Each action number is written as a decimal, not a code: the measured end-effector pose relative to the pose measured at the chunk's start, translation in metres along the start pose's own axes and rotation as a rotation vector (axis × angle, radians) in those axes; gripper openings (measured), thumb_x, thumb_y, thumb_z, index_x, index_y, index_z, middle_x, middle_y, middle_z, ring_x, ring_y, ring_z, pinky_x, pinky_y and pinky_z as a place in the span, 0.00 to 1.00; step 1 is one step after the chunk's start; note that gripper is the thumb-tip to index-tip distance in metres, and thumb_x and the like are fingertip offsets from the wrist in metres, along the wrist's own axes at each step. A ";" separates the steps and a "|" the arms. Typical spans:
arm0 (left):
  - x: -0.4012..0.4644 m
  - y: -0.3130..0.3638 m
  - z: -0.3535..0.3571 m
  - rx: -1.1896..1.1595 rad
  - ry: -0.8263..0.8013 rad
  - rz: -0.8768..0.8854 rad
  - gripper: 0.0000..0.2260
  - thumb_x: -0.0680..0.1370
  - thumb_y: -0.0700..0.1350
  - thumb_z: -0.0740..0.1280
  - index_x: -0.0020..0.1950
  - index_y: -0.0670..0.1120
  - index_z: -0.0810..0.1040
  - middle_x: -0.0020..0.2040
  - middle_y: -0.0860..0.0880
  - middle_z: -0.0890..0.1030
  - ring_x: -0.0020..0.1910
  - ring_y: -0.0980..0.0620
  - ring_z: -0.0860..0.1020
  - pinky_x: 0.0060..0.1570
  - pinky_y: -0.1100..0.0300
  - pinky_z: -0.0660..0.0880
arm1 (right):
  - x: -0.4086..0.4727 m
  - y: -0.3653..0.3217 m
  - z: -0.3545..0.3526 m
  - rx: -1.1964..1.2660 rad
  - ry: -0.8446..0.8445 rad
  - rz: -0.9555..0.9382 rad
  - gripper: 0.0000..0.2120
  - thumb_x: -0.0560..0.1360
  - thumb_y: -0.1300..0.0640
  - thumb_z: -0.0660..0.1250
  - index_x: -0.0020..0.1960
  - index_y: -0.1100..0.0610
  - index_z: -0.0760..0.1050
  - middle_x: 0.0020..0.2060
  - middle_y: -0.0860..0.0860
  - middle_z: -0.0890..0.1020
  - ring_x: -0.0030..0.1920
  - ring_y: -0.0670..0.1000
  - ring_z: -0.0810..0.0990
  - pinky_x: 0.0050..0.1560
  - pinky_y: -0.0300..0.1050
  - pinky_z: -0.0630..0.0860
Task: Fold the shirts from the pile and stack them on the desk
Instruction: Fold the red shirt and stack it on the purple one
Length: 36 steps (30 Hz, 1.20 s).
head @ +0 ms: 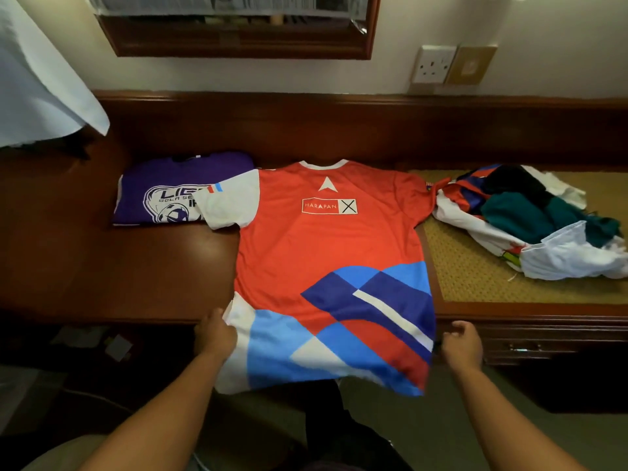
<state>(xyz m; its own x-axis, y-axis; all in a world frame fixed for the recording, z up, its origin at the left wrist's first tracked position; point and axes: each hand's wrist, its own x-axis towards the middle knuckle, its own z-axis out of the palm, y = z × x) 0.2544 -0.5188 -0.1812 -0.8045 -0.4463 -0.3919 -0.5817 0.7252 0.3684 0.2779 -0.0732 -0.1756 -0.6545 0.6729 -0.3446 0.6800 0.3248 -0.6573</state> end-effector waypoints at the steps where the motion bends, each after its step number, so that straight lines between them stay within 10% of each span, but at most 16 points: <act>1: -0.004 0.002 0.004 0.075 -0.027 0.042 0.22 0.76 0.41 0.64 0.70 0.43 0.68 0.68 0.38 0.70 0.66 0.36 0.68 0.64 0.49 0.68 | -0.002 -0.003 0.001 -0.041 -0.024 -0.025 0.15 0.73 0.67 0.65 0.60 0.63 0.74 0.53 0.64 0.80 0.53 0.63 0.78 0.54 0.52 0.73; 17: 0.007 0.074 -0.002 -0.136 -0.065 0.306 0.17 0.78 0.42 0.64 0.66 0.39 0.72 0.61 0.38 0.78 0.59 0.39 0.76 0.58 0.52 0.71 | -0.047 -0.107 0.089 -0.167 -0.436 -0.432 0.15 0.79 0.61 0.60 0.66 0.62 0.71 0.63 0.58 0.76 0.62 0.58 0.74 0.59 0.47 0.69; 36: 0.169 0.104 -0.057 -0.337 -0.031 -0.044 0.10 0.78 0.40 0.63 0.58 0.37 0.75 0.55 0.37 0.79 0.55 0.40 0.77 0.56 0.51 0.72 | 0.033 -0.274 0.250 -0.488 -0.603 -0.789 0.17 0.76 0.58 0.65 0.63 0.63 0.74 0.59 0.62 0.76 0.61 0.62 0.73 0.61 0.50 0.69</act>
<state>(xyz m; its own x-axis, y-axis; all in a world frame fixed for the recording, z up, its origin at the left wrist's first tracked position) 0.0513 -0.5486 -0.1609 -0.7769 -0.4531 -0.4372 -0.6267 0.4895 0.6063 -0.0127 -0.3061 -0.1742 -0.9252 -0.2299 -0.3020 -0.0292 0.8365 -0.5472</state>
